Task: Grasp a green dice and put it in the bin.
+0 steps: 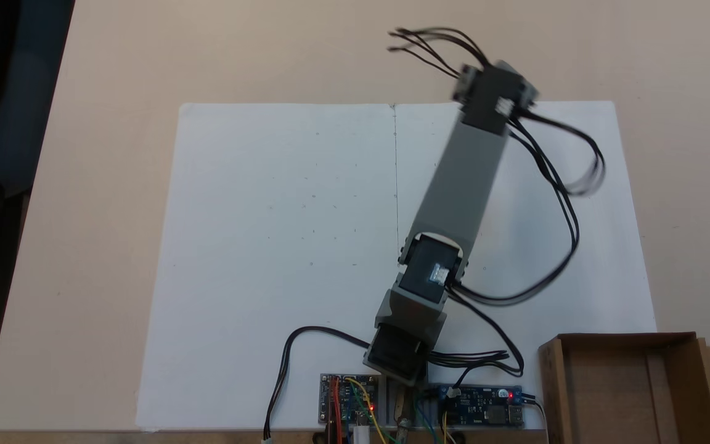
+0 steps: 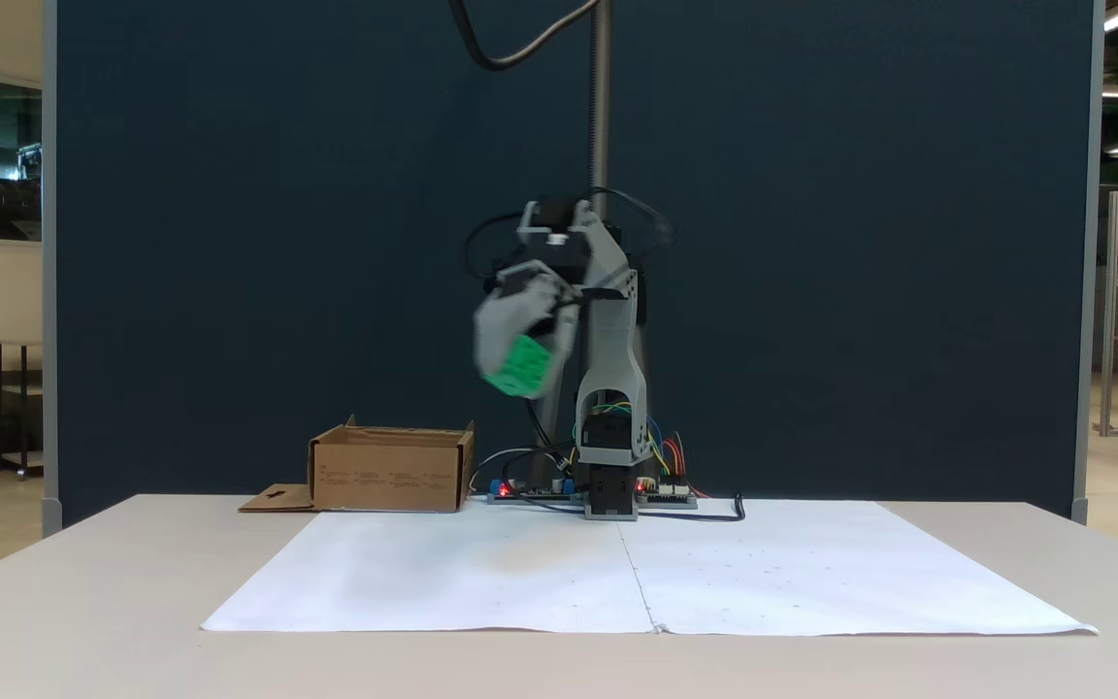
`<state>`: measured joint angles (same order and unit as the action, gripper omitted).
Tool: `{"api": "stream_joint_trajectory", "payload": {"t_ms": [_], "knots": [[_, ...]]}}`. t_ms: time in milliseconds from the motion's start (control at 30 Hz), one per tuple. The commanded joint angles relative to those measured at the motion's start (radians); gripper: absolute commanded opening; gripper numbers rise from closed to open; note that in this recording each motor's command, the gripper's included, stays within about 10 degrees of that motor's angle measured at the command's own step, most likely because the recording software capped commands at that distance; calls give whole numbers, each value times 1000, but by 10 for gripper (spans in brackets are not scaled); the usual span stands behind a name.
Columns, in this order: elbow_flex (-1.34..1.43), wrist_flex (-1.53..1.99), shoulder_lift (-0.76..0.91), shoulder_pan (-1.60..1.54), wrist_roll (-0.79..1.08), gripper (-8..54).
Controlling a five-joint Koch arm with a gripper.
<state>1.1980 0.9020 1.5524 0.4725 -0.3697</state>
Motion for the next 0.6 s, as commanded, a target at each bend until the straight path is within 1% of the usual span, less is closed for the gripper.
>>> {"api": "stream_joint_trajectory", "payload": {"t_ms": [0, 233, 467, 567], "knots": [[3, -60, 104, 106, 117, 119], [6, -46, 120, 449, 218, 119], [6, 25, 120, 716, 279, 119], [6, 61, 109, 836, 342, 118]]}}
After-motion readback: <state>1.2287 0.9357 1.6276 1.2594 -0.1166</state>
